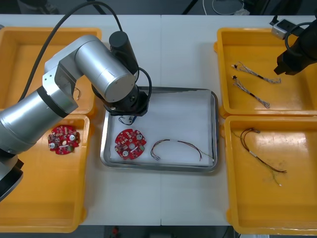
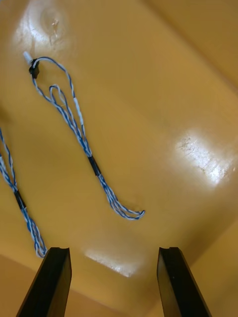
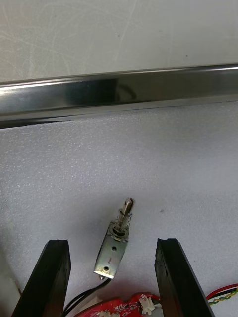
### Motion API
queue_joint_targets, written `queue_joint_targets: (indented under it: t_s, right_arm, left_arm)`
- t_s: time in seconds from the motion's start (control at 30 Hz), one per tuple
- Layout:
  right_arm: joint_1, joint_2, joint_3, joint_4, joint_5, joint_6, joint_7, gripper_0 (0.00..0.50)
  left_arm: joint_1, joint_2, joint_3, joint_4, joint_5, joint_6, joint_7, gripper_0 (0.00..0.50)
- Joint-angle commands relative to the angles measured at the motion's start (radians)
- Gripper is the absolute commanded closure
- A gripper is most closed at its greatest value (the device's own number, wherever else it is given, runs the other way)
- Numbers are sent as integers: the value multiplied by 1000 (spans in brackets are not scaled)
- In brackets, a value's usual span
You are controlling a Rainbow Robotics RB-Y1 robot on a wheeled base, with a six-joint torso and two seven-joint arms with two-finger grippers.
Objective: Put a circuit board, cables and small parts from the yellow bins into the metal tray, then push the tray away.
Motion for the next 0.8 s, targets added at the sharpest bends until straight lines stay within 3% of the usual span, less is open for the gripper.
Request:
queue_joint_targets:
  t_s: [0.03, 0.23, 0.4, 0.57, 0.8]
  right_arm:
    - [-79, -7, -22, 62, 3, -65, 45, 0]
    - [-83, 12, -22, 133, 6, -162, 57, 0]
    - [-103, 27, -18, 212, 8, -231, 66, 0]
    - [-134, 39, -17, 317, 6, -292, 71, 0]
    - [-136, 62, -11, 392, 1, -343, 69, 0]
  left_arm:
    - [-7, -19, 24, -65, 16, 43, -3, 0]
    - [-8, -19, 119, -158, 51, 184, 28, 0]
    - [-25, -19, 191, -246, 56, 311, 134, 0]
    - [-31, -13, 292, -267, 54, 406, 151, 0]
    - [-33, 73, 387, -262, 59, 406, 115, 0]
